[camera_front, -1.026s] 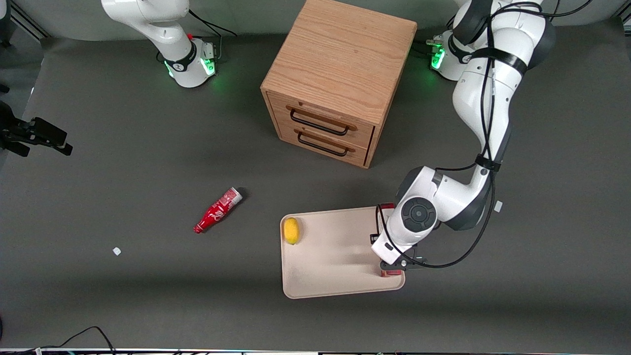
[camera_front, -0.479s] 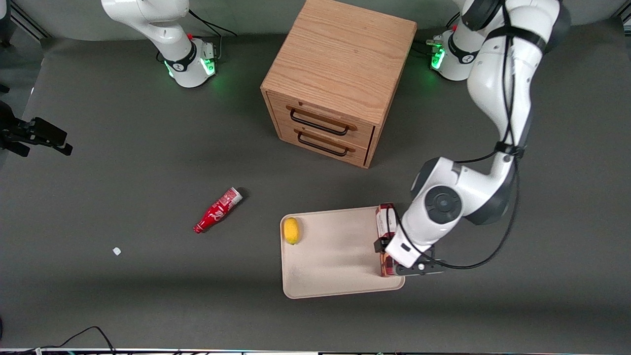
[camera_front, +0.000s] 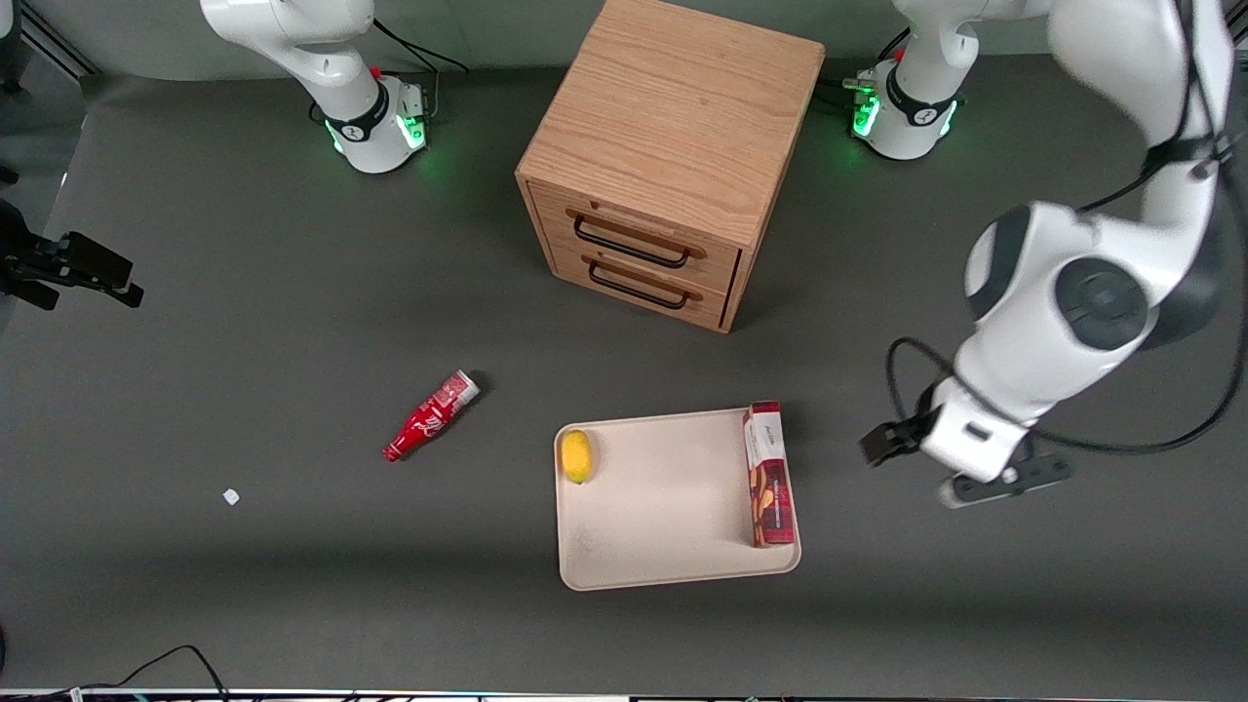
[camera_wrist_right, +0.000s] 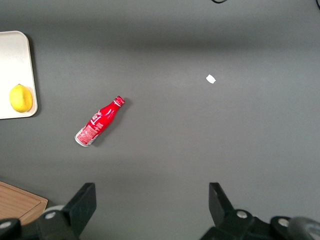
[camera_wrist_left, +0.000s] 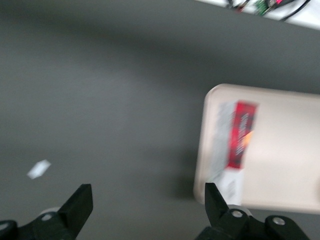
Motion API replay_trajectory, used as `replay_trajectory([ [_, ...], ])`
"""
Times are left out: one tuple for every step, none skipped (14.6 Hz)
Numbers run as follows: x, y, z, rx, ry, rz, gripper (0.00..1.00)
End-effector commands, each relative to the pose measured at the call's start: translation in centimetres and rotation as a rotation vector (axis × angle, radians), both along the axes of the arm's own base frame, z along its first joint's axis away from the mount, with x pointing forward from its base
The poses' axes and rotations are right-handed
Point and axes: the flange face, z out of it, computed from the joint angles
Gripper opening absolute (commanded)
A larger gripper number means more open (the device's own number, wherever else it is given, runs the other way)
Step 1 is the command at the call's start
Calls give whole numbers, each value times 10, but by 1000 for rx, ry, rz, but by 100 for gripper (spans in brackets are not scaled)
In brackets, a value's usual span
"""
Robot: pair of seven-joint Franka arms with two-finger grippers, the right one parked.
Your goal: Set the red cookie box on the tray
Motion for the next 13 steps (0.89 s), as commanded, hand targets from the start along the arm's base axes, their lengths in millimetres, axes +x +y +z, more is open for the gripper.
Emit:
replay_trajectory([
  [-42,62,37,38,67,-105,100],
  [-53,81,51,50,82,-129,100],
  [-65,93,65,61,83,-157,100],
  [-76,104,75,60,84,-166,100],
  [-88,115,87,47,75,-155,100],
  [-99,122,98,43,65,-157,100],
  [-111,128,111,53,59,-173,100],
  [-121,128,124,60,55,-185,100],
  [-131,132,136,63,55,-185,100],
  [-139,132,146,59,53,-187,100],
  [-146,129,156,38,47,-188,100],
  [-150,127,160,19,47,-186,100],
  [-152,130,164,18,44,-180,100],
])
